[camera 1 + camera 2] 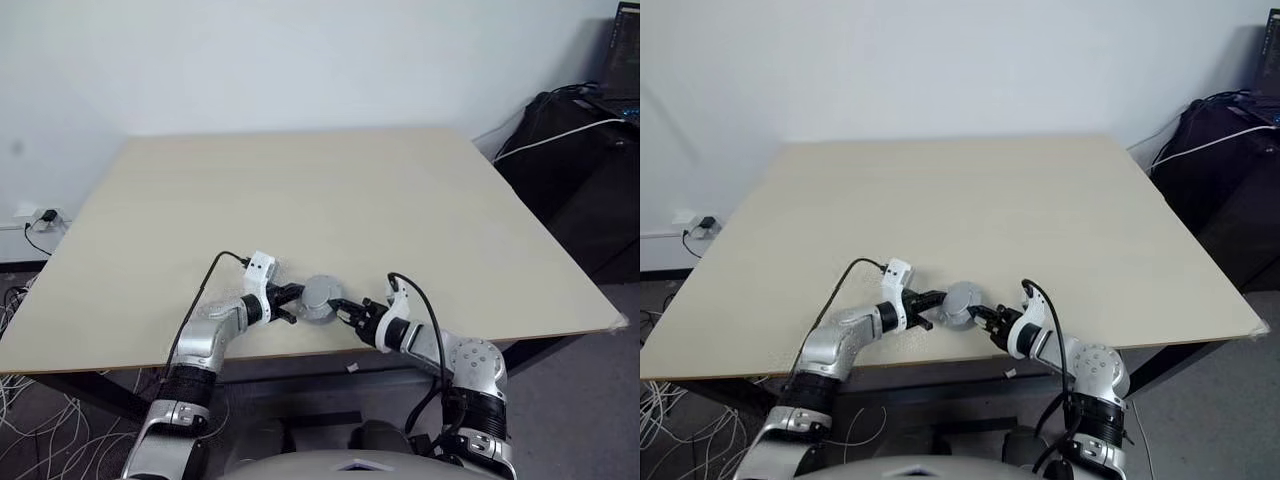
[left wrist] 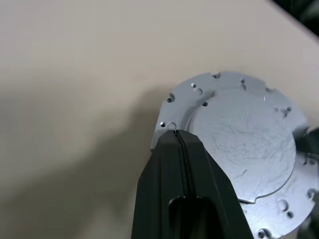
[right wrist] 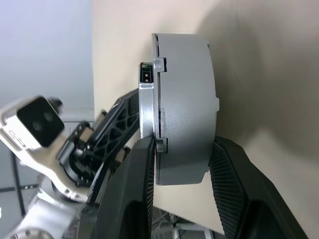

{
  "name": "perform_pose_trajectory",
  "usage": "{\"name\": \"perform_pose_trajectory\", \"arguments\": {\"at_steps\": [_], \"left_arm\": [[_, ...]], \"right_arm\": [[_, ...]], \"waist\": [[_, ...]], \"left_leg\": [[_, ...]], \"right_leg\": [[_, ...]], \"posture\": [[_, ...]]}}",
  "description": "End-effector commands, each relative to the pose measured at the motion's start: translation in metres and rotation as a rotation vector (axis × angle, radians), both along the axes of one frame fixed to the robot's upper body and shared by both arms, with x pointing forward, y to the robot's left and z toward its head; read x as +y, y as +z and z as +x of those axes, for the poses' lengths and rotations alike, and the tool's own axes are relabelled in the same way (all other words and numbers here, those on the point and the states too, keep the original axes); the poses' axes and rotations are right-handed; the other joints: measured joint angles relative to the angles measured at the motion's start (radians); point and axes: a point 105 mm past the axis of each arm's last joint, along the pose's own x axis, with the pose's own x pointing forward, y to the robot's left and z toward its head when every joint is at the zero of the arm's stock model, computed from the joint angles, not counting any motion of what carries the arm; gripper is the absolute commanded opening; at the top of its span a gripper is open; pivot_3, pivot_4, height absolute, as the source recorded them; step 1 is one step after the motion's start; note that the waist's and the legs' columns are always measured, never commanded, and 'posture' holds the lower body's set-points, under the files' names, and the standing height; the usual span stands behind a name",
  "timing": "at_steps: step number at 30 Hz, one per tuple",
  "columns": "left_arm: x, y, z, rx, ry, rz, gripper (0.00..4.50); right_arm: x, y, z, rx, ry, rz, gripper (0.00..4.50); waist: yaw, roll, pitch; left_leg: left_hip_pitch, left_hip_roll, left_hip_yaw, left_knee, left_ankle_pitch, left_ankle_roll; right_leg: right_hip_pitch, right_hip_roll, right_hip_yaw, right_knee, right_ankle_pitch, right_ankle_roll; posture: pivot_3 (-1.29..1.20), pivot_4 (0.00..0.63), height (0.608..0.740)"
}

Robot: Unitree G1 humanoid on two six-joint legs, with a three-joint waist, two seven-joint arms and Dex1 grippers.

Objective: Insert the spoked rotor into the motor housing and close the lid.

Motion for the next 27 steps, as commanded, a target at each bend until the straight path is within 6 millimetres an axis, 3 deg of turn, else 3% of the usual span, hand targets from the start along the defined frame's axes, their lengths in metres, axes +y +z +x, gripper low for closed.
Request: {"name": "perform_pose_trajectory", "arguments": {"at_steps": [1,8,16,20,27], "left_arm": [[-0.017,0.050,0.010,-0.127,0.031,-0.202,0.00],[0.002,0.075,0.006,-0.117,0.168,-0.458,0.00],[0.013,0.063,-0.033,0.089,0.211,-0.709,0.00],[0.015,0.052,-0.053,0.184,0.215,-0.758,0.86],[0.019,0.046,-0.068,0.253,0.259,-0.856,3.24]], "right_arm": [[0.029,0.017,-0.001,-0.050,0.034,0.105,1.30],[0.026,0.015,-0.002,-0.044,0.020,0.102,1.29],[0.022,0.031,0.008,-0.107,-0.029,0.150,1.29],[0.021,0.043,0.017,-0.152,-0.046,0.169,1.23],[0.024,0.055,0.026,-0.191,-0.045,0.172,1.23]], "waist": [[0.003,-0.001,0.000],[-0.003,0.000,0.001],[-0.004,-0.003,0.006],[-0.004,-0.005,0.011],[-0.003,-0.007,0.016]], "left_leg": [[-0.001,0.000,0.000,0.000,0.000,0.000],[0.000,0.001,0.000,-0.001,0.000,0.000],[0.001,0.000,0.000,0.003,0.000,0.001],[0.001,0.001,0.000,0.003,0.000,0.001],[0.001,0.001,0.001,0.004,0.000,0.001]], "right_leg": [[-0.001,0.000,0.000,0.000,0.000,0.000],[0.000,0.002,0.000,0.000,0.000,0.000],[0.003,0.002,-0.001,-0.001,0.000,0.000],[0.003,0.004,-0.002,0.000,0.000,0.001],[0.003,0.006,-0.004,0.000,0.000,0.001]], "posture": [[0.00,0.000,0.740],[0.00,0.000,0.740],[0.00,0.000,0.740],[0.00,0.000,0.740],[0.00,0.000,0.740]]}}
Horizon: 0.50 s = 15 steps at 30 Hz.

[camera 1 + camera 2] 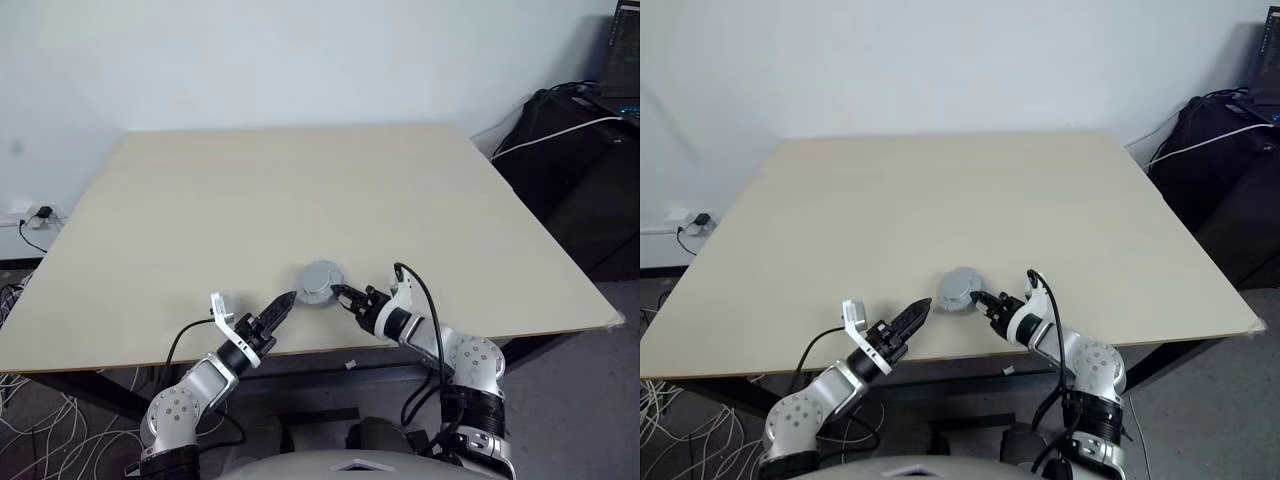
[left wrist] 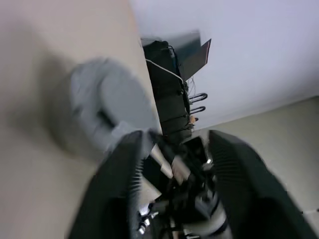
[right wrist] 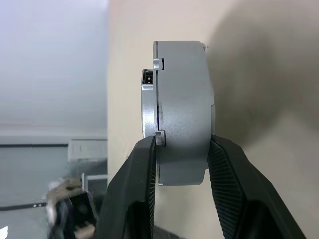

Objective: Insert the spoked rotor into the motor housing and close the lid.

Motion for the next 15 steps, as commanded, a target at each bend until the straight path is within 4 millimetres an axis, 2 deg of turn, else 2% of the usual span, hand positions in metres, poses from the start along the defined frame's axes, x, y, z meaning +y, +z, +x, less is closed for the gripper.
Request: {"name": "perform_pose_trajectory", "arguments": {"at_steps": [1,4,9,15], "left_arm": [[0.002,0.020,0.001,-0.053,0.022,-0.084,3.57],[0.005,0.021,-0.007,-0.019,0.031,-0.180,4.48],[0.008,0.012,-0.015,0.077,0.070,-0.286,4.48],[0.007,0.004,-0.013,0.134,0.099,-0.331,4.48]], "right_arm": [[0.022,0.033,0.008,-0.114,0.020,0.107,1.23],[0.021,0.034,0.008,-0.114,0.016,0.107,1.23],[0.026,0.042,0.006,-0.134,0.024,0.142,1.23],[0.038,0.058,0.001,-0.173,0.067,0.181,1.23]], "waist": [[0.001,-0.001,0.000],[0.000,-0.001,0.000],[0.000,-0.001,0.001],[-0.001,-0.001,0.002]], "left_leg": [[0.000,0.000,0.000,0.000,0.000,0.000],[0.000,0.000,0.000,-0.001,0.000,0.000],[0.000,0.000,0.000,-0.001,0.000,0.000],[0.000,0.000,0.000,0.000,0.000,0.000]], "right_leg": [[0.000,0.000,0.000,0.000,0.000,0.000],[0.000,0.000,0.000,0.000,0.000,0.000],[0.000,0.000,0.000,-0.001,0.000,0.000],[0.000,0.000,0.000,0.000,0.000,0.000]], "posture": [[0.00,0.000,0.740],[0.00,0.000,0.740],[0.00,0.000,0.740],[0.00,0.000,0.740]]}}
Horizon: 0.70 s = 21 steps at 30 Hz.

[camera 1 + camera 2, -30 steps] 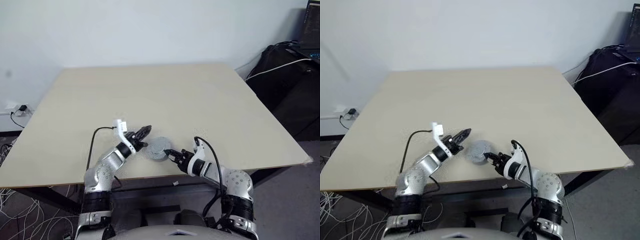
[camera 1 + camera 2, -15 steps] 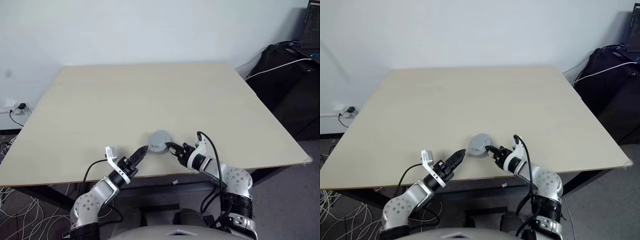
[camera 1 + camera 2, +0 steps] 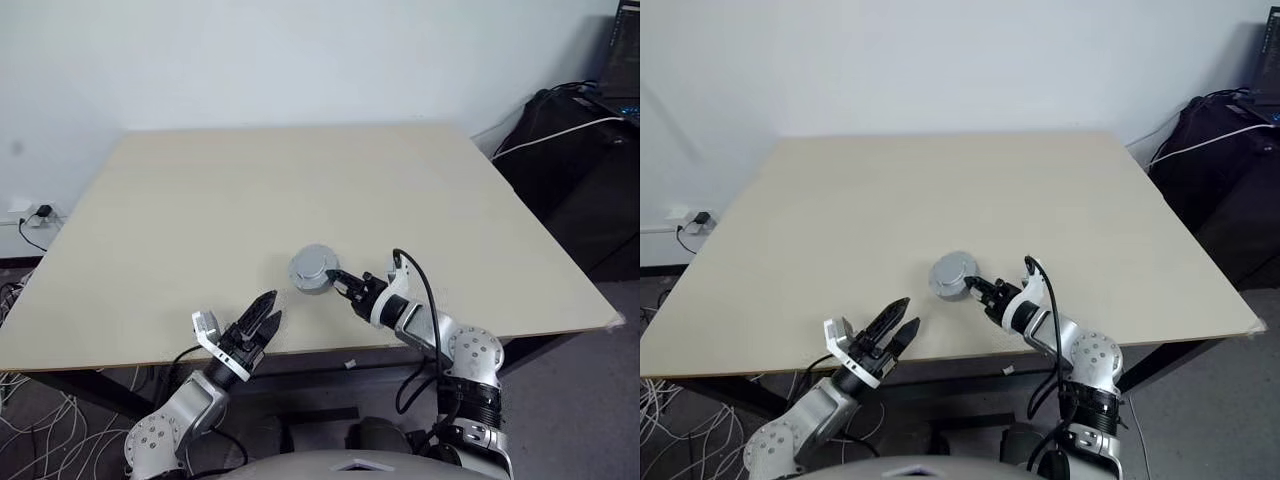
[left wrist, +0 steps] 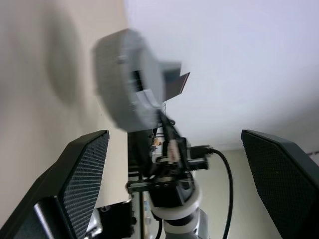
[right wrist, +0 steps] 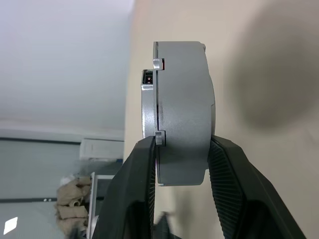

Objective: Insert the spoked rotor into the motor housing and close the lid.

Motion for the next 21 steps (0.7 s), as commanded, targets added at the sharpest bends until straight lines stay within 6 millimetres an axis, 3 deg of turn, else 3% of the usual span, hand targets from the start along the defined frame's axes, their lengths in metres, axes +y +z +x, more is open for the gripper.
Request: {"name": "perform_pose_trajectory", "arguments": {"at_steps": [1,14,21], "left_arm": [[-0.011,0.003,0.004,-0.003,0.018,-0.082,4.48],[-0.011,0.015,0.018,-0.120,0.050,-0.153,4.48],[-0.015,0.011,0.022,-0.108,0.038,-0.162,4.48]], "right_arm": [[0.032,0.038,-0.005,-0.112,0.064,0.148,1.23],[0.056,0.040,-0.029,-0.078,0.170,0.179,1.23],[0.056,0.044,-0.032,-0.080,0.174,0.177,1.23]], "waist": [[0.000,0.000,0.000],[-0.001,0.000,0.001],[0.000,-0.001,0.001]], "left_leg": [[0.000,0.000,0.000,0.000,0.000,0.000],[0.000,0.000,0.001,-0.001,0.000,0.000],[0.000,0.000,0.001,-0.001,0.000,0.000]], "right_leg": [[0.000,0.000,0.000,0.000,0.000,0.000],[-0.001,-0.001,0.001,0.000,0.000,0.000],[-0.001,-0.001,0.000,0.000,0.000,0.000]], "posture": [[0.00,0.000,0.740],[0.00,0.000,0.740],[0.00,0.000,0.740]]}}
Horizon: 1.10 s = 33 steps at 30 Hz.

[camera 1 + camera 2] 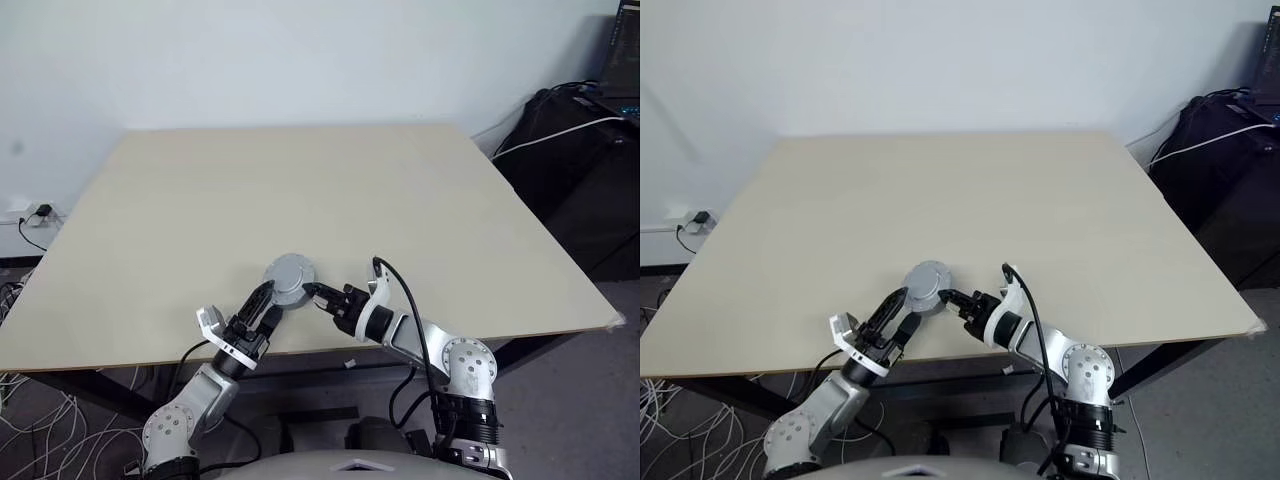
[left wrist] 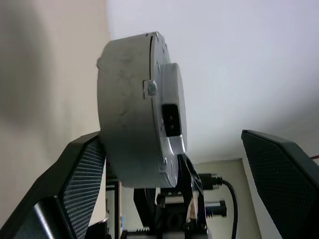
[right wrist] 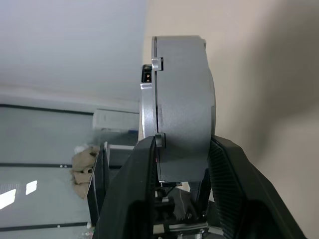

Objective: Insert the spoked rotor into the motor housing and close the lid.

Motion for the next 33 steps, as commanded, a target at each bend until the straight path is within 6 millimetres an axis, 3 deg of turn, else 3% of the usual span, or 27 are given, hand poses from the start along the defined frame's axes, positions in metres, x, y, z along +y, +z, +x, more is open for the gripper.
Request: {"name": "perform_pose_trajectory", "arguments": {"at_steps": [1,17,21,25,33], "left_arm": [[-0.010,0.010,0.005,-0.042,-0.008,-0.054,4.48],[-0.007,0.012,0.009,-0.063,0.045,-0.116,4.48],[-0.006,0.012,0.009,-0.066,0.049,-0.127,3.59],[-0.006,0.013,0.009,-0.070,0.049,-0.132,2.24],[-0.005,0.014,0.009,-0.073,0.046,-0.132,2.09]], "right_arm": [[0.022,0.036,-0.003,-0.092,0.041,0.142,1.23],[0.023,0.036,-0.007,-0.083,0.065,0.142,1.23],[0.022,0.035,-0.006,-0.078,0.060,0.139,1.23],[0.022,0.034,-0.006,-0.076,0.060,0.135,1.23],[0.016,0.024,-0.001,-0.110,0.015,0.020,1.23]], "waist": [[0.000,0.000,0.000],[0.000,-0.002,0.001],[0.000,-0.002,0.001],[0.000,-0.003,0.002],[0.000,-0.003,0.002]], "left_leg": [[0.000,0.000,0.000,0.000,0.000,0.000],[0.000,0.000,0.000,0.000,0.000,0.000],[0.000,0.000,0.000,0.000,0.000,0.000],[0.000,0.000,0.000,0.000,0.000,0.000],[0.000,0.000,0.000,0.000,0.001,0.002]], "right_leg": [[0.000,0.000,0.000,0.000,0.000,0.000],[0.000,0.001,0.000,0.000,0.000,0.000],[0.000,0.001,0.000,0.000,0.000,0.000],[0.000,0.003,0.000,0.000,0.000,0.000],[0.000,0.004,0.000,0.000,0.000,0.000]], "posture": [[0.00,0.000,0.740],[0.00,0.000,0.740],[0.00,0.000,0.740],[0.00,0.000,0.740],[0.00,0.000,0.740]]}}
